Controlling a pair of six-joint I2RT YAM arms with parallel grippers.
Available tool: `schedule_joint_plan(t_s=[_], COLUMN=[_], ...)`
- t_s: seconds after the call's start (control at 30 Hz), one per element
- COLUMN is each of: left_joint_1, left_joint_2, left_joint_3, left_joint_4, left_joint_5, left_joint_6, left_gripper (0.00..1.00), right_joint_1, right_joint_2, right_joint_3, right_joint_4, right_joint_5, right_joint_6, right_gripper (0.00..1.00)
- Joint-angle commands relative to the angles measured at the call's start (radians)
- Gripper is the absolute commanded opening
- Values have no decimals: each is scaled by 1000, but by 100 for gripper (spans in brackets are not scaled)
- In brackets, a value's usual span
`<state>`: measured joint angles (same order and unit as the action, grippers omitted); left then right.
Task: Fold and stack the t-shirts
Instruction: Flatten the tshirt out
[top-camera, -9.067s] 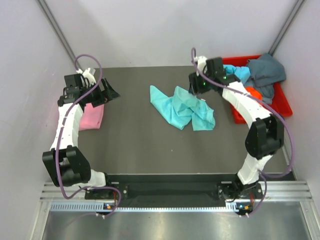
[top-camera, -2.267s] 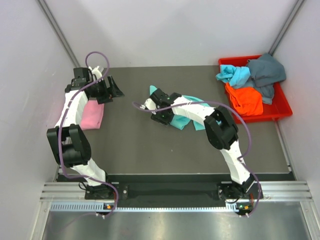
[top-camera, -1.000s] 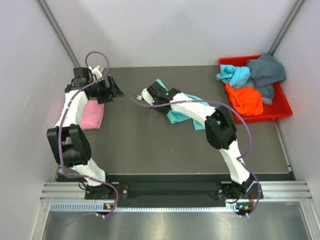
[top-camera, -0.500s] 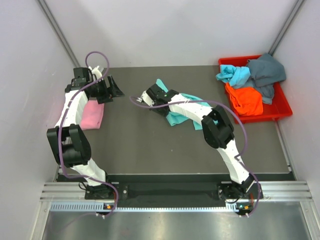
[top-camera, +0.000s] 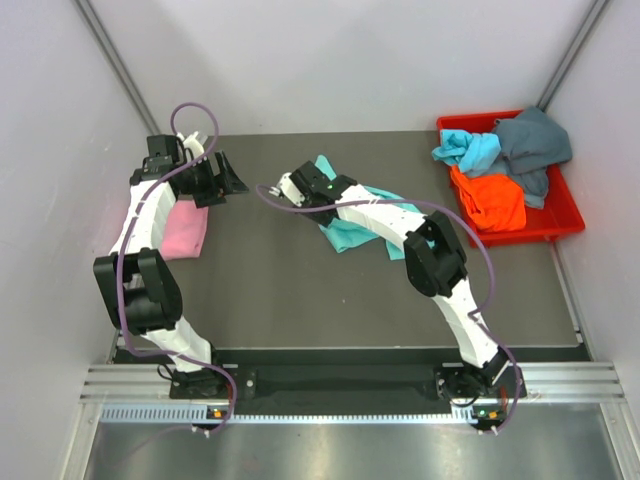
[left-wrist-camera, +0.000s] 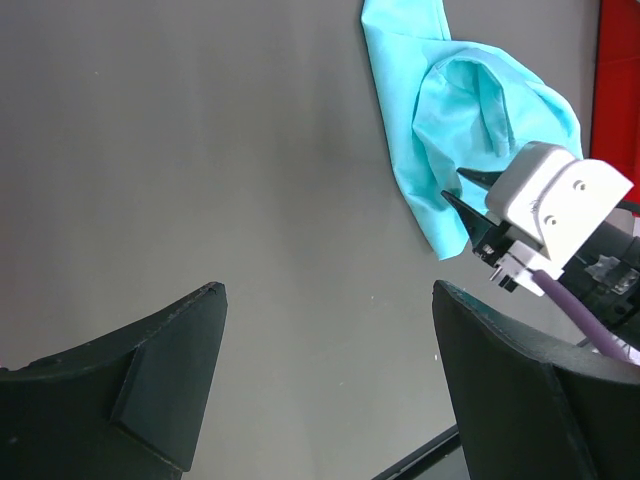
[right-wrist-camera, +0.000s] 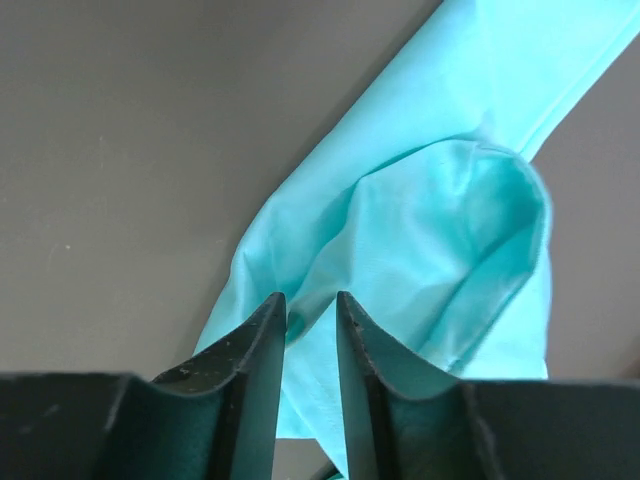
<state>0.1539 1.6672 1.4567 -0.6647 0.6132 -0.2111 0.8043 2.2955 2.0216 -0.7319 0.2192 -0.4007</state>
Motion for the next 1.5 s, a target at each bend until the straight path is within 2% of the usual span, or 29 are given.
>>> schedule_joint_plan(t_s=[0.0,0.3,0.37,0.4,0.43,0.5,0.7,1.0,1.3,1.37,1.47], left_joint_1=[-2,-4,-4,-4,-4,-2,-5,-59,-151,-191,-194], left_joint_2=[-8,-1,-7,-11,-14,-15,-7,72,232,275,399], left_joint_3=[7,22,11,8,5,1,14,53,217,269,401], left_joint_4=[50,45,45,45,45,45,42,24,0,8,-6], left_joint_5=[19,19,17,17,13,11,10,3,16,16,34], left_joint_6=[1,1,3,3,3,6,10,33,52,53,50], left_gripper=[88,88,88,88,88,88,88,91,94,94,95], right_joint_1=[18,26,27,26,27,27,12,-155,-185,-182,-182], right_joint_2=[-56,-31,-22,-19,-12,-10,-80,-287,-421,-441,-482], right_joint_3=[54,23,25,25,28,32,69,300,361,348,298], right_joint_4=[52,35,35,35,35,34,46,83,169,160,143], right_joint_5=[29,12,8,8,9,9,34,62,143,149,157], right_joint_6=[-12,8,3,2,-3,-3,-35,-73,-128,-125,-116], right_gripper=[29,29,24,12,6,0,0,0,0,0,0])
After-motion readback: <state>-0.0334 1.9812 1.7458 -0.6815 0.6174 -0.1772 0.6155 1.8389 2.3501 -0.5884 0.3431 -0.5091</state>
